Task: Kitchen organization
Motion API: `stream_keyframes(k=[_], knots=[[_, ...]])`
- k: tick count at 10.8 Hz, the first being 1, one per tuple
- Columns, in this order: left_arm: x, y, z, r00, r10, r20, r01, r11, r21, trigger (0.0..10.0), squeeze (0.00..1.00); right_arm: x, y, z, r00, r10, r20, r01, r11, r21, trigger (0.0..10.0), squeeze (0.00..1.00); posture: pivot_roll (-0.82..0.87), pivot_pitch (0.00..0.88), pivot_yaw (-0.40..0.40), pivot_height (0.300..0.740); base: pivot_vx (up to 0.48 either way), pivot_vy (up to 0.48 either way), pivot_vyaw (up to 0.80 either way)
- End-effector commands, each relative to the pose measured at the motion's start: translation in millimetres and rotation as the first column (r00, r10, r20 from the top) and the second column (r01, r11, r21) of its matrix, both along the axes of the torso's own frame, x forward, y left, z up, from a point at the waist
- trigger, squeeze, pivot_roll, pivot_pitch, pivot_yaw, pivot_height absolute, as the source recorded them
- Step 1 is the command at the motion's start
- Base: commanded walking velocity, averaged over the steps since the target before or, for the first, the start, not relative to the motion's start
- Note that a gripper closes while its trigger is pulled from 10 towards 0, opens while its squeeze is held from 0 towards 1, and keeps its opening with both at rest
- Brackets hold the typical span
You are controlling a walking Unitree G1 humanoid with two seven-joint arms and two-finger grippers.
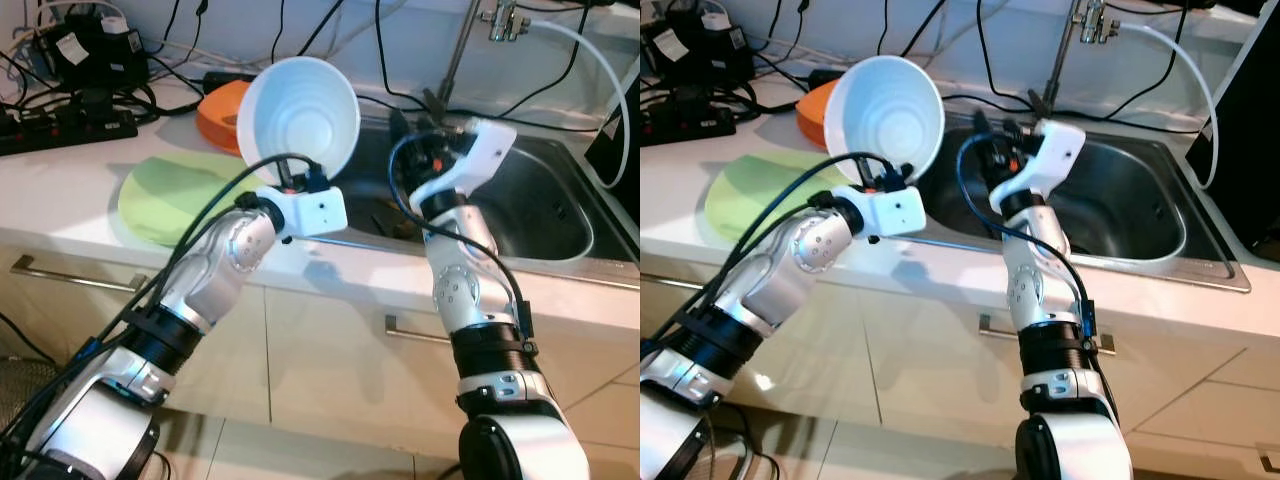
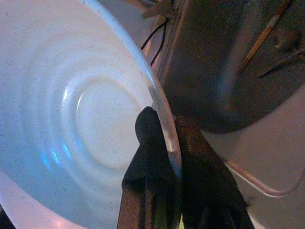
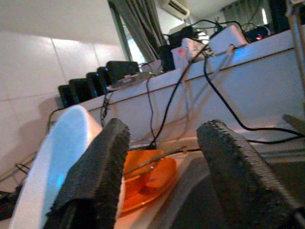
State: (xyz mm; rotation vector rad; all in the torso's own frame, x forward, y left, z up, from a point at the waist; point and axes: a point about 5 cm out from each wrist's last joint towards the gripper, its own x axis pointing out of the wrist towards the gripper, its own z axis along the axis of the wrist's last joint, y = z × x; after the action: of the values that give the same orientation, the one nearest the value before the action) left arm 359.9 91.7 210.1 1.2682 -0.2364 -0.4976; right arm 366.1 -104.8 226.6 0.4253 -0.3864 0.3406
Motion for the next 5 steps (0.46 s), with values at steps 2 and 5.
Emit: stream_keyframes(k=[2,5], knots=[[-3.6,-7.4,4.1,0.999,-0.038,0.017,0.037,0.999,0.022,10.0,0.00,-2.7,2.5,3.3,1.000,0.027,-0.001,-0.027,1.000,-0.007,10.0,0.98,0.24,0.004,-0.052,0.740,0.000,0.000,0.00],[-4.2,-8.5,1.9,0.999,-0.051,0.009,0.051,0.998,0.046,10.0,0.00,-4.4,7.8,1.2,0.998,0.058,-0.022,-0.059,0.998,-0.023,10.0,0.00,0.24,0.003,-0.055,0.740,0.000,0.000,0.00]])
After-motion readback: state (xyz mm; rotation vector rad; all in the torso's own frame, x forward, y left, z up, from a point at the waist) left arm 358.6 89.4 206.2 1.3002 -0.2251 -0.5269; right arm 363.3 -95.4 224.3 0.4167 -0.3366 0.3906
